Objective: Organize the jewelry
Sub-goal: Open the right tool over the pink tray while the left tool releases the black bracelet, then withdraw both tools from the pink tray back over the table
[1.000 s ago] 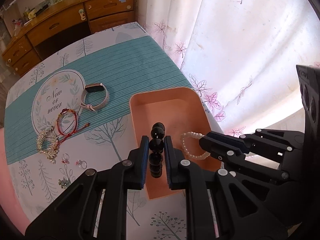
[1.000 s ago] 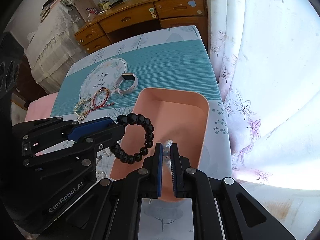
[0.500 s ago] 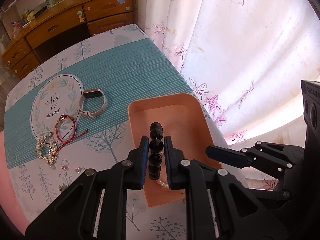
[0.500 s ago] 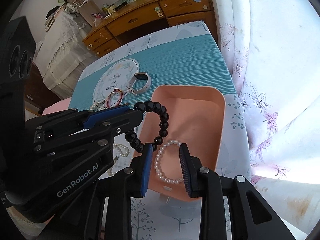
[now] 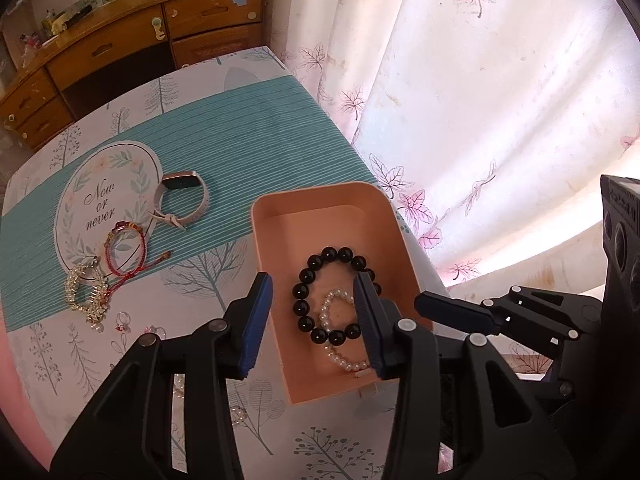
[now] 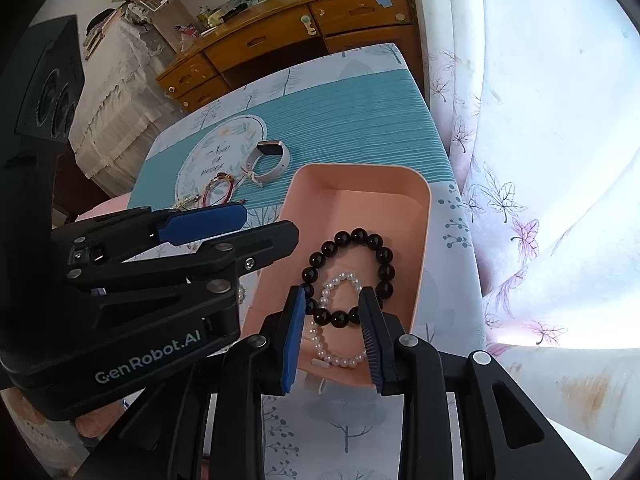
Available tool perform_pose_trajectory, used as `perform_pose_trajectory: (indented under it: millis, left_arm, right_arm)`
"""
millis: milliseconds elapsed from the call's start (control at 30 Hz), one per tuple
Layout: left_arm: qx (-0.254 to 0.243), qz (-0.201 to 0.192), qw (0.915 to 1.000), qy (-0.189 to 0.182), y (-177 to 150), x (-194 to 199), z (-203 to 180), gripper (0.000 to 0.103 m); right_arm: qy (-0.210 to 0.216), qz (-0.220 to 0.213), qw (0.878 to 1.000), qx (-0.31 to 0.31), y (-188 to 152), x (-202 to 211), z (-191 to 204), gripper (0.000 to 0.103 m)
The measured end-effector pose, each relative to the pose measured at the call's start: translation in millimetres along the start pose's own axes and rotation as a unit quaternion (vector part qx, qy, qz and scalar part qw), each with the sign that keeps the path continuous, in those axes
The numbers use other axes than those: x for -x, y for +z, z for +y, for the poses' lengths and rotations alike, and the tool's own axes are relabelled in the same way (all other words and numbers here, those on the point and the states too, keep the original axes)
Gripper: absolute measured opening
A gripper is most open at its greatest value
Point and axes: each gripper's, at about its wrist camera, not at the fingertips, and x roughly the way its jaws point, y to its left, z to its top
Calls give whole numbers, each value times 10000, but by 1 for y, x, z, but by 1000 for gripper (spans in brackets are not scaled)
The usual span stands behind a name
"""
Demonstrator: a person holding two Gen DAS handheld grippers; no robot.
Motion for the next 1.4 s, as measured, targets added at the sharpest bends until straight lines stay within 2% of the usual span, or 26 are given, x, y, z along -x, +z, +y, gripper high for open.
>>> perform_pose_trajectory:
  millis: [200,500,833,1100,1300,1400]
  left_arm:
    - [190,-170,9995,182,-24,27,30,39]
    - [674,-254,9960,520,-84,73,87,39]
    - [1345,-593,9838,1027,-153,128,146,39]
    - [1319,-349,9818,1319,-202,114,161,39]
    - [1217,-101,9865,1094,-228,90,166,39]
    - [1306,70,9859,1046,-239,75,173,39]
  right_arm:
    - [-2,-7,9998,217,-8,4,22,28]
    - [101,104,9979,632,-30,2,65,28]
    - [298,220,9920,1204,-57,-2,123,28]
    - [369,508,9854,1580,-80,-25,154,28]
    - [337,686,9809,1787,-94,-52,166,28]
    - [341,747,9793,1851,-98,-64,169,28]
